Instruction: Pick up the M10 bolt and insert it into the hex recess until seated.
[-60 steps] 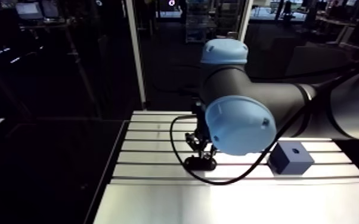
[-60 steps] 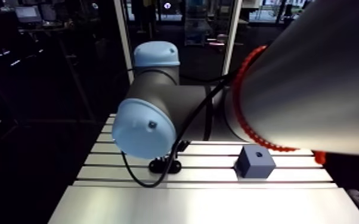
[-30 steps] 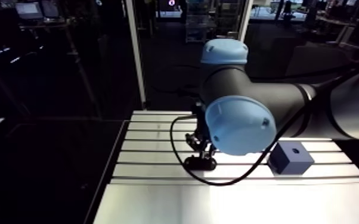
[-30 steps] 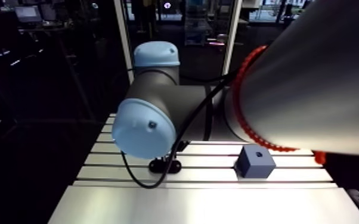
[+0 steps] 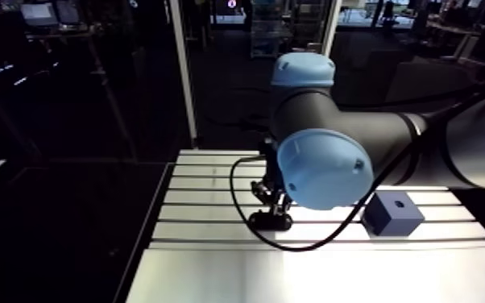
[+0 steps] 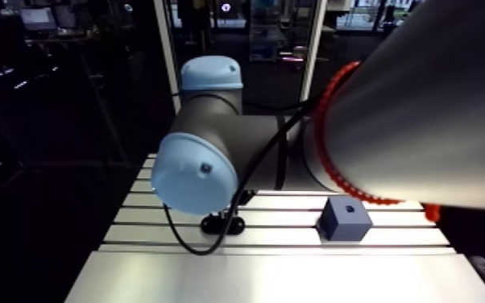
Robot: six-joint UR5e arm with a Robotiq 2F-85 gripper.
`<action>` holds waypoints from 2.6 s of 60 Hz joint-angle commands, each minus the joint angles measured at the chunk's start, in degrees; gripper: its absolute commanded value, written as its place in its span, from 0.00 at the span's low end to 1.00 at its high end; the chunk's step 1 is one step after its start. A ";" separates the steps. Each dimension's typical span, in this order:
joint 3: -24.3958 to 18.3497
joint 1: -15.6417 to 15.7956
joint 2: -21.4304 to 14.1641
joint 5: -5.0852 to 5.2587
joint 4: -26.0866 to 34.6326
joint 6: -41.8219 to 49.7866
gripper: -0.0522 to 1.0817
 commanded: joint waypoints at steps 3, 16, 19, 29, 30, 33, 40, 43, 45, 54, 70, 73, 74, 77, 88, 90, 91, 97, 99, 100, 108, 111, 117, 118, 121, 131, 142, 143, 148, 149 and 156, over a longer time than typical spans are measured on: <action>-0.46 -0.04 -0.40 -0.03 0.59 0.00 0.74; -2.17 0.12 -1.60 0.05 2.92 0.00 0.77; -2.95 0.12 -2.55 0.13 3.97 -0.09 0.79; -6.05 -0.13 -4.44 -0.02 8.37 0.07 0.83; -6.84 -0.14 -4.48 -0.11 9.42 0.09 0.84; -8.18 -0.77 -4.56 -0.13 11.69 0.09 0.88; -10.36 -2.27 -5.23 0.02 15.35 0.01 0.93; -11.79 -2.82 -5.51 0.06 17.45 0.07 0.95; -13.41 -3.35 -5.88 -0.02 18.73 -0.07 0.96; -16.43 -3.83 -6.06 -0.12 22.21 -3.18 0.97; -23.23 -9.47 -6.16 -0.28 29.75 -8.61 0.96; -24.06 -9.91 -6.08 -0.30 30.94 -9.36 0.96; -24.78 -10.28 -6.07 -0.37 31.93 -10.37 0.96; -25.49 -10.56 -6.07 -0.46 32.61 -11.87 0.96; -28.25 -12.73 -5.91 -0.43 34.20 -25.84 0.95; -28.77 -13.16 -5.82 -0.47 35.19 -28.24 0.94; -29.53 -13.68 -5.81 -0.47 36.53 -30.32 0.94; -31.51 -15.99 -5.55 -0.55 41.19 -35.50 0.94; -32.03 -16.79 -5.47 -0.63 42.37 -37.16 0.94; -32.70 -17.51 -5.31 -0.57 43.29 -38.83 0.94; -33.59 -18.16 -4.63 -1.76 44.49 -44.80 0.94; -33.76 -18.17 -4.21 -2.61 44.50 -45.88 0.94; -33.80 -18.40 -3.02 -6.23 44.51 -47.38 0.94; -33.80 -18.40 -3.02 -6.23 44.51 -47.38 0.94; -33.70 -18.81 -2.68 -7.26 44.26 -47.24 0.96; -33.20 -19.75 -2.04 -7.57 44.51 -47.47 0.99; -32.50 -21.56 -1.14 -9.42 44.41 -47.90 1.00; -32.50 -21.56 -1.14 -9.42 44.41 -47.90 1.00; -31.07 -22.20 -1.15 -9.70 43.92 -48.53 1.00; -30.62 -22.21 -1.15 -9.85 43.90 -48.98 1.00; -30.03 -22.30 -1.23 -10.22 43.64 -49.57 1.00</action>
